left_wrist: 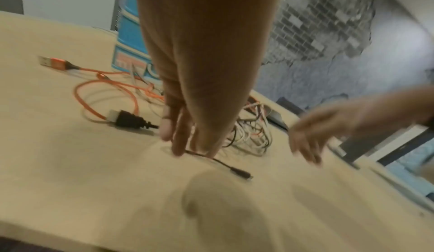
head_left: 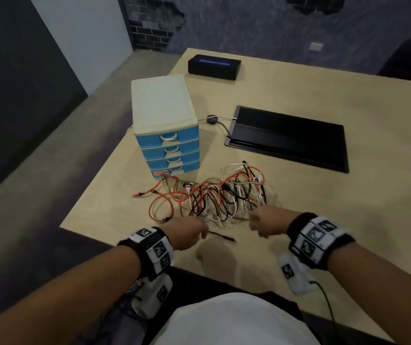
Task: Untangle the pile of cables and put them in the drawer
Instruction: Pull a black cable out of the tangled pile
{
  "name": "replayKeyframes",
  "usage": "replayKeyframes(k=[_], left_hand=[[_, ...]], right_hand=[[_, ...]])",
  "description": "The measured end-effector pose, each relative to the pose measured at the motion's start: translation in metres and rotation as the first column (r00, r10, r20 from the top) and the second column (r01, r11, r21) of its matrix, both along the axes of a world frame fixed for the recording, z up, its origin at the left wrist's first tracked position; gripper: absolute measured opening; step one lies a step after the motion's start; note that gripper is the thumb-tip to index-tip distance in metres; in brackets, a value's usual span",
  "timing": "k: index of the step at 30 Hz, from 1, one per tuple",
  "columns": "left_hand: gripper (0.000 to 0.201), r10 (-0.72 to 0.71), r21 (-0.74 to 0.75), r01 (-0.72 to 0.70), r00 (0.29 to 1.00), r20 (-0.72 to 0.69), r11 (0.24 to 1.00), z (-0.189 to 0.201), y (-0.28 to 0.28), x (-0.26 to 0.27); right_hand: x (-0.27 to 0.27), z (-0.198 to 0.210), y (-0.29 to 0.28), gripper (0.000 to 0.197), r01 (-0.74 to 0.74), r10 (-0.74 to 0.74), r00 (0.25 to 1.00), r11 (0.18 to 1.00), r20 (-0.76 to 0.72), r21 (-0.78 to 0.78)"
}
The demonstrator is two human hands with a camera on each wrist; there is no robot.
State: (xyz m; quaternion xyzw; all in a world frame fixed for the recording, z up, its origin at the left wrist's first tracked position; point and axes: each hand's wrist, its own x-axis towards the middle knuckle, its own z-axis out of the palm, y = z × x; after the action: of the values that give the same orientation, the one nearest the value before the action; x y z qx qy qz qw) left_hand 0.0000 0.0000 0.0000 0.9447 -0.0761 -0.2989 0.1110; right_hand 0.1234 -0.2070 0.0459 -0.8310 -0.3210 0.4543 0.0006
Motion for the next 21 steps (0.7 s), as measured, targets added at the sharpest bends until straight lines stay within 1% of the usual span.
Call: replayKeyframes(k=[1,2,4,6,9,11,13,14,15,16,17,18,19,20,21], left_hand=[[0.026,-0.011,0.016,0.011,1.0,0.026,1.0,-0.002,-0.005,0.005],[0.026,-0.019,0.022,0.018,0.998,0.067,1.0,-0.004,-0.007,0.008],[0.028,-0.049,0.07,0.044,0.996,0.074,0.997,-0.013,-0.017,0.012],[0.033,-0.019,0.123,0.01,0.998,0.066,0.992,-0.021,-0.022,0.013],[0.032,-0.006,0.124,-0.01,0.992,0.128,0.992,-0.031,-0.025,0.009],[0.031,-0.018,0.143,-0.002,0.991,0.136,0.99,-0.033,-0.024,0.009],[0.025,-0.033,0.146,0.012,0.99,0.137,0.989,-0.029,-0.022,0.013],[0.02,-0.018,0.101,0.003,0.989,0.146,0.995,-0.027,-0.02,0.016],[0.013,0.046,-0.004,-0.046,0.986,0.163,0.999,-0.022,-0.019,0.02],[0.007,0.154,-0.156,-0.128,0.973,0.17,0.979,-0.015,-0.017,0.024],[0.007,0.28,-0.32,-0.218,0.946,0.163,0.922,-0.008,-0.016,0.028],[0.01,0.409,-0.474,-0.298,0.901,0.148,0.828,0.002,-0.014,0.032],[0.013,0.525,-0.597,-0.361,0.843,0.12,0.716,0.013,-0.013,0.038],[0.014,0.607,-0.691,-0.392,0.79,0.086,0.608,0.026,-0.012,0.043],[0.014,0.653,-0.752,-0.398,0.755,0.056,0.525,0.039,-0.012,0.048]], right_hand=[[0.0,-0.006,0.01,0.023,-0.005,-0.001,0.997,0.997,0.077,0.082],[-0.002,-0.003,0.019,0.024,-0.014,-0.004,0.99,0.991,0.144,0.129],[-0.011,0.002,0.038,0.025,-0.08,0.049,0.979,0.985,0.196,0.152],[-0.015,0.002,0.046,0.026,-0.104,0.071,0.978,0.981,0.196,0.163],[-0.017,0.006,0.049,0.027,-0.12,0.088,0.981,0.976,0.173,0.18],[-0.014,0.01,0.048,0.028,-0.102,0.072,0.986,0.973,0.149,0.206],[-0.009,0.012,0.042,0.028,-0.065,0.035,0.991,0.97,0.132,0.233],[-0.006,0.011,0.038,0.027,-0.034,0.002,0.992,0.967,0.128,0.251],[-0.002,0.011,0.034,0.026,0.004,-0.042,0.99,0.962,0.134,0.272],[0.002,0.01,0.031,0.025,0.05,-0.1,0.983,0.952,0.152,0.302],[0.005,0.01,0.028,0.027,0.102,-0.174,0.968,0.933,0.183,0.345],[0.008,0.012,0.027,0.029,0.162,-0.261,0.944,0.9,0.201,0.405],[0.008,0.016,0.029,0.034,0.241,-0.357,0.919,0.843,0.165,0.481],[0.007,0.024,0.032,0.04,0.342,-0.44,0.896,0.764,0.055,0.547],[0.005,0.03,0.04,0.047,0.45,-0.485,0.868,0.677,-0.106,0.583]])
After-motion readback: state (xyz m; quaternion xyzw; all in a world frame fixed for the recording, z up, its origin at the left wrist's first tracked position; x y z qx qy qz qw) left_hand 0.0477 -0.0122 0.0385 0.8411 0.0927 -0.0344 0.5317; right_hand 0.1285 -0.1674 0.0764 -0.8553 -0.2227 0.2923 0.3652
